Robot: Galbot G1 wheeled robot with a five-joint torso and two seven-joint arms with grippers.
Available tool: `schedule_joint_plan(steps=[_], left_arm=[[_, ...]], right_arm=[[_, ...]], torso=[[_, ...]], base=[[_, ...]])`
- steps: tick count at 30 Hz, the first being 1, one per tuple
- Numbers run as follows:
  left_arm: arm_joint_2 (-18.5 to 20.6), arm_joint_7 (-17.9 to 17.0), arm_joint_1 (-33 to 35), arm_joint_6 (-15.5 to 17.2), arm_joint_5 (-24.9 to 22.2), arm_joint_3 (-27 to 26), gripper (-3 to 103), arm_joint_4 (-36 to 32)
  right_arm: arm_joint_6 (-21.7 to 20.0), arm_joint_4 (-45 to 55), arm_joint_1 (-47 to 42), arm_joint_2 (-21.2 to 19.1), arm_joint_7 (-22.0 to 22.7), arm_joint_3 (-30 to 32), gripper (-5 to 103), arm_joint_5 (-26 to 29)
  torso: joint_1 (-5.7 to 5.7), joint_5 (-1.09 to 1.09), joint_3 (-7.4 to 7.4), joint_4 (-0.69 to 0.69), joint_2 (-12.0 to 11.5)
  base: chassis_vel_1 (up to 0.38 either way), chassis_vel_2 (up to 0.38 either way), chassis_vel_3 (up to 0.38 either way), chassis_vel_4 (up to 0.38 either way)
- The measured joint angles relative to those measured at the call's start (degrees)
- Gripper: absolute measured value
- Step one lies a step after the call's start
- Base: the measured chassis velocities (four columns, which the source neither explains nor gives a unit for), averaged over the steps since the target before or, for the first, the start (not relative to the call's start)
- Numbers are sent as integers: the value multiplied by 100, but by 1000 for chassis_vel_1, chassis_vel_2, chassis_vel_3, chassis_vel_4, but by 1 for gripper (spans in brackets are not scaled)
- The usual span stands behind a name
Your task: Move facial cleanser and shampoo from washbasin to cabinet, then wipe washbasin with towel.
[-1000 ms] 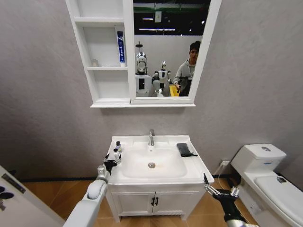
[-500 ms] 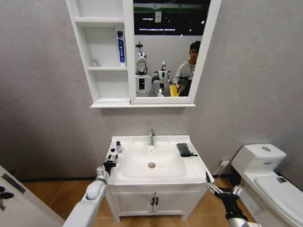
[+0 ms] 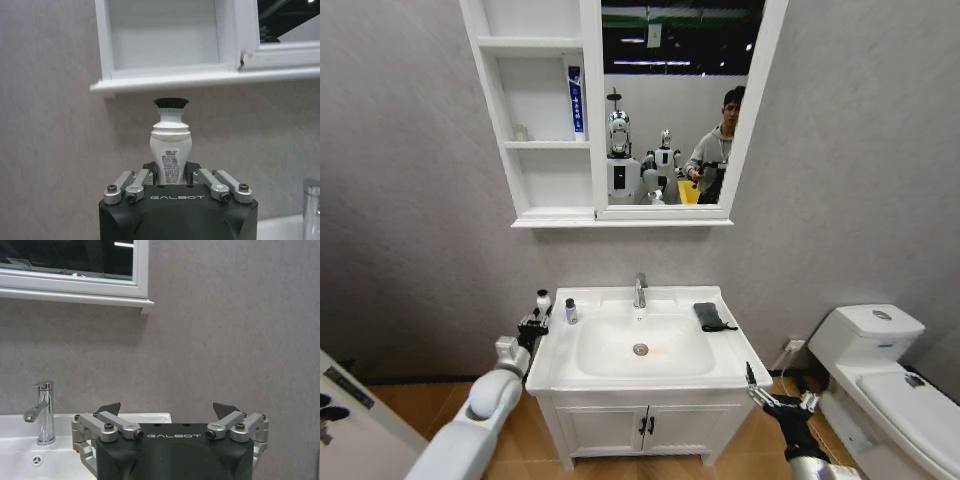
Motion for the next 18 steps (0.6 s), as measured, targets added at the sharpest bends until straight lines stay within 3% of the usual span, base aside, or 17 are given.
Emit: schedule_joint_plan(steps=[1, 4, 5, 6, 8, 9, 10, 12, 13, 17, 18], left_arm=[[0, 0, 0, 0, 0, 0, 29, 0], [956, -314, -839, 354, -1009, 131, 29, -224], [1175, -414, -1188, 452, -1311, 234, 29, -232], [1175, -414, -1188, 452, -1311, 234, 29, -232], [1541, -654, -2098, 781, -2060, 607, 29, -202], [1541, -654, -2098, 781, -2060, 607, 29, -202], [1671, -796, -2683, 1028, -2516, 929, 29, -127], [1713, -922, -3557, 1370, -2924, 1490, 29, 88], [1713, -922, -3557, 1370, -2924, 1490, 29, 88], [1378, -1097, -4972, 1701, -3137, 2469, 29, 891], [1378, -1097, -4972, 1701, -3137, 2469, 29, 891]], right_arm=[[0, 0, 0, 0, 0, 0, 100, 0], [-5, -70, 71, 4, -1, -30, 100, -8], [-6, -88, 86, 11, -1, -34, 100, -10], [-6, -88, 86, 11, -1, -34, 100, -10], [-9, -112, 106, 30, 0, -39, 100, -10], [-9, -112, 106, 30, 0, -39, 100, -10], [-10, -119, 107, 33, -2, -39, 100, -9], [-16, -124, 112, 25, -4, -27, 100, 6], [-16, -124, 112, 25, -4, -27, 100, 6], [-30, -130, 137, -18, -11, 21, 100, 76], [-30, -130, 137, -18, -11, 21, 100, 76]], torso=[[0, 0, 0, 0, 0], [0, -2, 0, 1, 0], [0, -2, 0, 1, 0], [0, -2, 0, 1, 0], [0, 1, 0, -1, 0], [0, 1, 0, -1, 0], [0, -1, 0, 0, 0], [0, -2, 1, -1, 0], [0, -2, 1, -1, 0], [0, -2, 1, 0, 0], [0, -2, 1, 0, 0]], base=[[0, 0, 0, 0], [0, 0, 0, 0], [0, 0, 0, 0], [0, 0, 0, 0], [0, 0, 0, 0], [0, 0, 0, 0], [0, 0, 0, 0], [0, 0, 0, 0], [0, 0, 0, 0], [0, 0, 0, 0], [0, 0, 0, 0]])
